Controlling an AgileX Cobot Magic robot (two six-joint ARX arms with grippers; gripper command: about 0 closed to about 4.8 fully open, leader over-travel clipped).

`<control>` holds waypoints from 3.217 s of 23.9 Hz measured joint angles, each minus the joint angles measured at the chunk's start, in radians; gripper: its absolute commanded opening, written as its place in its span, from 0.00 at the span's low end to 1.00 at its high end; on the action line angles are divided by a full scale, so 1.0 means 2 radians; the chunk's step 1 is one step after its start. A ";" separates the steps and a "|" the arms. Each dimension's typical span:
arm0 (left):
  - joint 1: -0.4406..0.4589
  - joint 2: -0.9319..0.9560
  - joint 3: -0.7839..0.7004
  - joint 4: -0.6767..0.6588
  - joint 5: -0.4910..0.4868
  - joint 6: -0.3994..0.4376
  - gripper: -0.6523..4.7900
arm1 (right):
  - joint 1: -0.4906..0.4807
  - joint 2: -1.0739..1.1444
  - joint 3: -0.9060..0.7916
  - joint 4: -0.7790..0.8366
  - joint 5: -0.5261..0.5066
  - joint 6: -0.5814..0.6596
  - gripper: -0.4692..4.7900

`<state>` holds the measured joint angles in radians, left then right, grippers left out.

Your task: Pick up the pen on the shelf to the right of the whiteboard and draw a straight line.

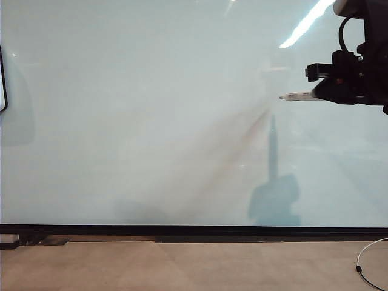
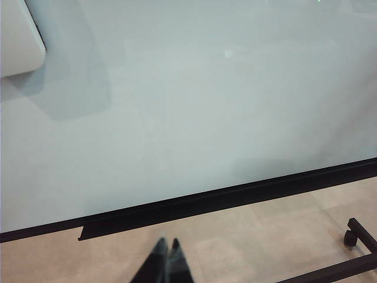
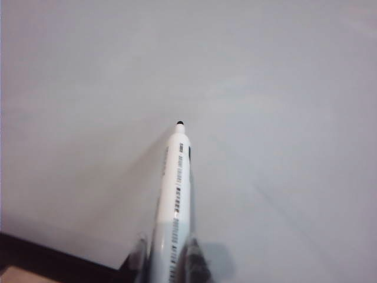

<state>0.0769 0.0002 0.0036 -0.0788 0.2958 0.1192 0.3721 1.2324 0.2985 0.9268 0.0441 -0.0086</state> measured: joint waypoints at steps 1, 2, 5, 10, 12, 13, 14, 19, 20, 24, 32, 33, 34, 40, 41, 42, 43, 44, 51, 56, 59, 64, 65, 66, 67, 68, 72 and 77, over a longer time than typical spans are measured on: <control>0.000 0.000 0.000 0.000 0.000 0.000 0.11 | 0.000 0.000 0.000 0.000 -0.010 0.000 0.08; 0.000 0.000 0.000 0.000 0.000 0.000 0.11 | 0.000 0.000 0.000 0.000 -0.017 0.000 0.08; 0.000 0.000 0.000 0.000 0.000 0.000 0.11 | 0.000 0.000 0.000 -0.004 -0.023 0.000 0.08; 0.000 0.000 0.000 0.000 0.000 0.000 0.11 | -0.004 0.015 0.000 0.000 -0.023 0.000 0.08; 0.000 0.000 0.000 0.000 0.000 0.000 0.11 | -0.004 0.032 0.001 0.000 -0.023 0.000 0.08; 0.000 0.000 0.000 0.000 0.000 0.000 0.11 | -0.004 0.037 0.003 -0.001 -0.023 0.000 0.08; 0.000 0.000 0.000 0.000 0.000 0.000 0.11 | -0.004 0.042 0.004 0.000 -0.023 0.000 0.08; 0.000 0.000 0.000 0.000 0.000 0.000 0.11 | -0.004 0.047 0.007 0.010 -0.023 0.000 0.08; 0.000 0.000 0.000 0.000 0.000 0.000 0.11 | -0.004 0.047 0.007 0.011 -0.022 0.000 0.08; 0.000 0.000 0.000 0.000 0.000 0.000 0.11 | -0.004 0.047 0.008 0.013 -0.020 0.000 0.08; 0.000 0.000 0.000 0.000 0.000 0.000 0.11 | -0.005 0.047 0.018 0.013 -0.006 0.000 0.08; 0.000 0.000 0.000 0.000 0.002 0.000 0.11 | -0.005 0.047 0.019 0.014 -0.006 0.000 0.08; 0.000 0.000 0.000 0.000 0.006 0.000 0.11 | -0.005 0.047 0.019 0.013 -0.002 0.000 0.08; 0.000 0.000 0.000 0.000 0.008 0.000 0.11 | -0.005 0.047 0.019 0.013 0.020 0.000 0.08; 0.000 0.000 0.000 0.000 0.008 0.000 0.11 | -0.005 0.047 0.019 0.013 0.021 0.001 0.08; 0.000 0.000 0.000 0.000 0.008 0.000 0.11 | -0.005 0.047 0.019 0.013 0.023 0.001 0.08; 0.000 0.000 0.000 0.000 0.008 0.000 0.11 | -0.005 0.047 0.019 0.013 0.026 0.001 0.08; 0.000 0.000 0.000 0.000 0.008 0.000 0.11 | -0.005 0.047 0.019 0.013 0.030 0.001 0.08; 0.000 0.000 0.000 0.000 0.008 0.000 0.11 | -0.005 0.053 0.019 0.013 0.043 0.002 0.08; 0.000 0.000 0.000 -0.001 0.008 0.000 0.11 | -0.005 0.068 0.019 0.014 0.042 0.006 0.08; 0.000 0.000 0.000 -0.001 0.008 0.000 0.11 | -0.005 0.071 0.019 0.014 0.031 0.008 0.08; 0.000 0.000 0.000 0.000 0.008 0.000 0.11 | -0.004 0.072 0.019 0.024 -0.017 0.011 0.08; 0.000 0.000 0.000 -0.001 0.008 0.000 0.11 | -0.004 0.074 0.019 0.027 -0.023 0.011 0.08; 0.000 0.000 0.000 -0.001 0.008 0.000 0.11 | -0.004 0.084 0.019 0.036 -0.033 0.011 0.08; 0.000 0.000 0.000 -0.001 0.008 0.000 0.11 | -0.004 0.090 0.022 0.037 -0.036 0.011 0.08; 0.000 0.000 0.000 0.000 0.008 0.000 0.11 | -0.004 0.100 0.028 0.037 -0.042 0.013 0.08; 0.000 0.000 0.000 -0.001 0.008 0.000 0.11 | -0.001 0.125 0.050 0.044 -0.056 0.016 0.08; 0.000 0.000 0.000 -0.001 0.009 0.000 0.11 | 0.001 0.131 0.056 0.056 -0.058 0.018 0.08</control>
<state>0.0772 0.0002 0.0036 -0.0799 0.3130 0.1192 0.3733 1.4952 0.4103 1.0378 -0.0723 0.0280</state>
